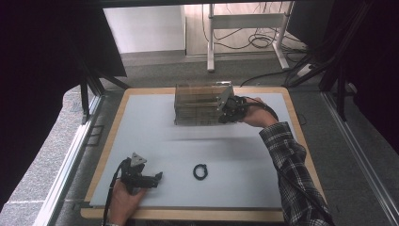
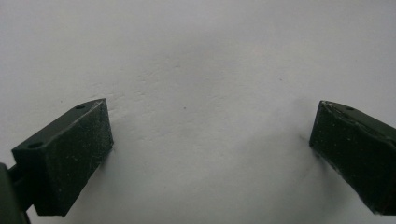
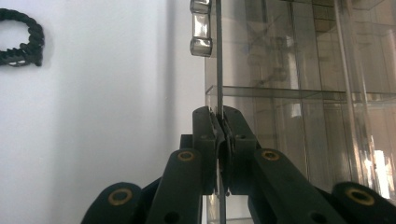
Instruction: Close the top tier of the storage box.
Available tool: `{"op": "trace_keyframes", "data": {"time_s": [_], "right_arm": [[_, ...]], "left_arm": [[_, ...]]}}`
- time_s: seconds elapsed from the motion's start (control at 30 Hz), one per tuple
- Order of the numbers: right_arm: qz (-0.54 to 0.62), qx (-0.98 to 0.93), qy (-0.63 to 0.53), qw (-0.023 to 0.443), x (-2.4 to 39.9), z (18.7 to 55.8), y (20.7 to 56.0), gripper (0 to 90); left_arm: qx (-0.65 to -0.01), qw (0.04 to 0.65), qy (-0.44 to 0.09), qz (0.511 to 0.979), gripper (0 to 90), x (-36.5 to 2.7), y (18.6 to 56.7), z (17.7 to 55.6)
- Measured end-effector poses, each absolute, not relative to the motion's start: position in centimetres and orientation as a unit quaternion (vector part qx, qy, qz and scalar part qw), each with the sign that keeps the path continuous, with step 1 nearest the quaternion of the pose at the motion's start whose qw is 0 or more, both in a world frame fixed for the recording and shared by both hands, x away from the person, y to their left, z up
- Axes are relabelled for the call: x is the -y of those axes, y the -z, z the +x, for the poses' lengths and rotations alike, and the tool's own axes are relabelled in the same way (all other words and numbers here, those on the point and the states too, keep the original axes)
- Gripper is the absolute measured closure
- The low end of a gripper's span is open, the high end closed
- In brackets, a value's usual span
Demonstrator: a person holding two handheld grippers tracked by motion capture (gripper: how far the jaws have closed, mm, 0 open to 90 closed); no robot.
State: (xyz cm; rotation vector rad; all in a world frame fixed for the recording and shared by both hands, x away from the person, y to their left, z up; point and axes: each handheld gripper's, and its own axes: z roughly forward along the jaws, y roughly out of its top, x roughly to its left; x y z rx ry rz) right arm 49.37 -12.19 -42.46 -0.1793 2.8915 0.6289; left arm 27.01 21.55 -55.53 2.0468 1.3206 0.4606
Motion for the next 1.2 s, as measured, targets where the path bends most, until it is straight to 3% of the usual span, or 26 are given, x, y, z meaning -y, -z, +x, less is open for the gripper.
{"op": "trace_keyframes", "data": {"time_s": [1.2], "right_arm": [[-0.078, -0.972, -0.203, 0.089, 12.3, 46.9, 42.9, 85.6]], "left_arm": [[-0.504, 0.325, -0.176, 0.781, 0.0, -21.5, 55.5, 27.0]]}}
